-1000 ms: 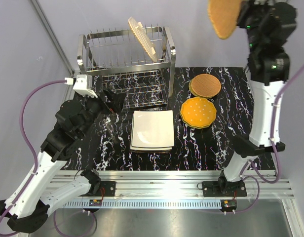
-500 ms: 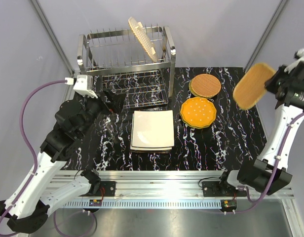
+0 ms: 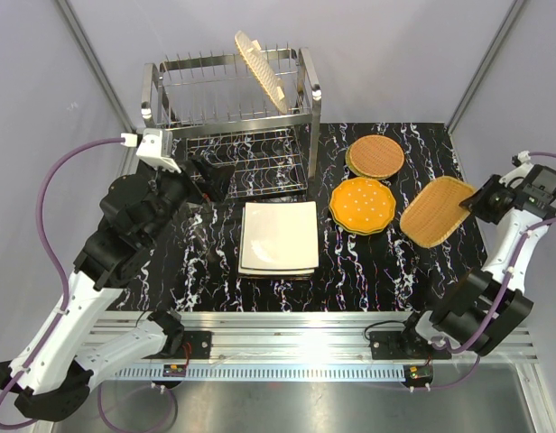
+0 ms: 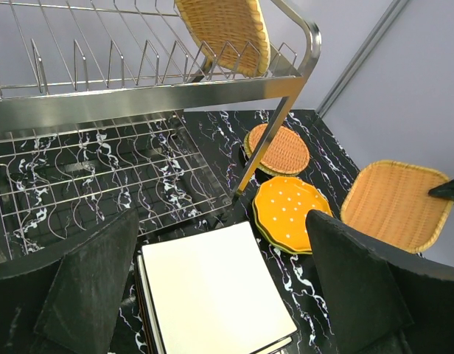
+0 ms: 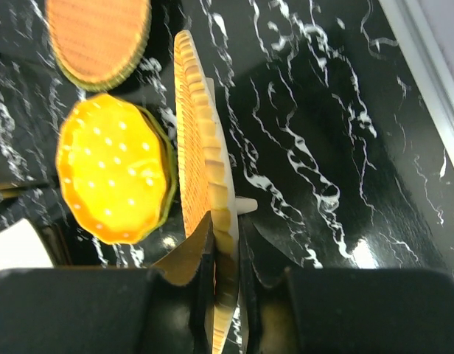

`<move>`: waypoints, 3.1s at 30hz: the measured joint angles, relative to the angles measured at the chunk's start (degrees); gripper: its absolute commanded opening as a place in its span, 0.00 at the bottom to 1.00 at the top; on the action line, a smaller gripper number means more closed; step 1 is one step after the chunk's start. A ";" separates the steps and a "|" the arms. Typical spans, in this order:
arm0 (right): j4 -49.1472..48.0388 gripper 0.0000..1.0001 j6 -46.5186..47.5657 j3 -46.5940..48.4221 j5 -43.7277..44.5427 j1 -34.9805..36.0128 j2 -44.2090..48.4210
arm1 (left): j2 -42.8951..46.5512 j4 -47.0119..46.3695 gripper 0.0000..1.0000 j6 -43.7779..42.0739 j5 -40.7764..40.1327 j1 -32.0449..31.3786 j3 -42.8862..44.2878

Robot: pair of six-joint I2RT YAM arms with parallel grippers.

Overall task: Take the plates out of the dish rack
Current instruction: Place the plate on the table, then grab a plate with the left arm

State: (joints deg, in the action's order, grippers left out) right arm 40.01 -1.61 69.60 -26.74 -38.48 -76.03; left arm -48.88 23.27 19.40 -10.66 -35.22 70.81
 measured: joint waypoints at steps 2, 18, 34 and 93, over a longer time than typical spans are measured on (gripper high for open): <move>-0.59 0.00 1.68 -2.21 -0.55 -0.68 -0.22 | 0.00 -0.04 0.99 0.00 0.00 0.04 0.00; 3.04 0.13 18.91 -7.04 -9.64 -6.56 -12.98 | -3.93 0.02 0.99 0.15 2.16 0.70 4.90; 4.35 0.91 31.45 -8.00 -3.37 -8.72 -23.78 | -19.39 0.20 0.99 9.73 3.32 3.41 21.20; 19.91 1.00 31.61 14.14 -30.27 -8.57 0.15 | -58.16 -3.45 0.00 11.19 -0.98 7.19 62.25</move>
State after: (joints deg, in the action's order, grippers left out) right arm 59.92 30.00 83.74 -57.01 -47.05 -75.88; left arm -107.04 19.81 30.59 -11.64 -28.03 133.05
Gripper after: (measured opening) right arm 0.994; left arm 0.126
